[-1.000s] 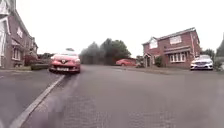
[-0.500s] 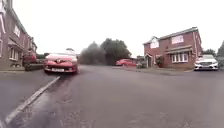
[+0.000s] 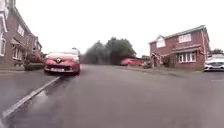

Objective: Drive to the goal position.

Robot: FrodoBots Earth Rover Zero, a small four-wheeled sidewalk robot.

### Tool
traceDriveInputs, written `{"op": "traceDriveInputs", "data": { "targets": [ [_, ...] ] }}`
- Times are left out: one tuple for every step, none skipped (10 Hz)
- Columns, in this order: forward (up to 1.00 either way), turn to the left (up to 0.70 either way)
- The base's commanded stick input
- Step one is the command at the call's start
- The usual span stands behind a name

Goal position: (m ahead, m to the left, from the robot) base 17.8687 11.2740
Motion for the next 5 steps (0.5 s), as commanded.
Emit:
{"op": "traceDriveInputs", "data": {
  "targets": [
    [1.00,0.00],
    [1.00,0.00],
    [1.00,0.00],
    [1.00,0.00],
    [1.00,0.00]
  ]
}}
